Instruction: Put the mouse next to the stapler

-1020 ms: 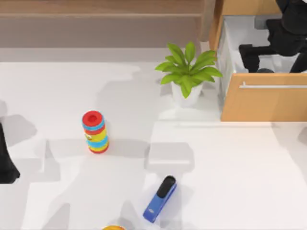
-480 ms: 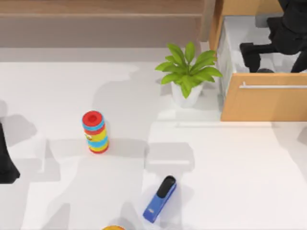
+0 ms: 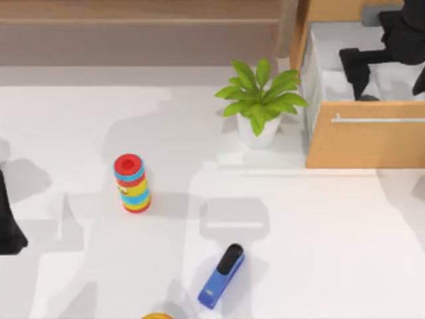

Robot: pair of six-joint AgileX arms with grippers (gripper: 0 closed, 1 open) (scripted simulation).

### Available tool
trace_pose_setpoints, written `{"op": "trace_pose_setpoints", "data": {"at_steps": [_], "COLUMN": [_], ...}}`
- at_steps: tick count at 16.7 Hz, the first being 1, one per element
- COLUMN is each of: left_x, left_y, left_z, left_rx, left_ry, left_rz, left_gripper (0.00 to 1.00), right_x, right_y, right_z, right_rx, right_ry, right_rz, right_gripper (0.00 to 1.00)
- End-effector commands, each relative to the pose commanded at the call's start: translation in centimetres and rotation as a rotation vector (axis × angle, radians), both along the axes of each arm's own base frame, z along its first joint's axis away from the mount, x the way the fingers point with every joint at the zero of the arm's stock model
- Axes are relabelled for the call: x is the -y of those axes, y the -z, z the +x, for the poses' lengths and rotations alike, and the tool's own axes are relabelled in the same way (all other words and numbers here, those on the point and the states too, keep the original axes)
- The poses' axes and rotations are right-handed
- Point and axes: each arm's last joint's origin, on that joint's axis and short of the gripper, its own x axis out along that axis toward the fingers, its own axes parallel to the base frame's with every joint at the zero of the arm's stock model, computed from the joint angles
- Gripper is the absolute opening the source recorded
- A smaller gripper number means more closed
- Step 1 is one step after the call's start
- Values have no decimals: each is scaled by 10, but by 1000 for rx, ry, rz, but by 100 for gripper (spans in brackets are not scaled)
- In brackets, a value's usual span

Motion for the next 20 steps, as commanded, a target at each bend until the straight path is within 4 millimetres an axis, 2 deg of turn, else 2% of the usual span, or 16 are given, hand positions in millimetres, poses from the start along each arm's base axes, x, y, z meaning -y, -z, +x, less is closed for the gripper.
{"op": "trace_pose_setpoints", "data": {"at_steps": [4,12,16,20], "left_x": [0,0,0,0], "left_y": [0,0,0,0], "left_z": [0,0,0,0], "left_rx": [0,0,0,0], "left_ry": [0,0,0,0], "left_rz": [0,0,0,0], "left_gripper": [100,100,100,100], "right_x": [-1,-4,-4,-4], "right_y": [6,65,66,66], "right_z": [-1,14,14,14], "right_rx": [0,2,2,2], "right_ry": [-3,4,4,4], "right_rz": [2,3,3,3], "right_gripper": [100,100,100,70]}}
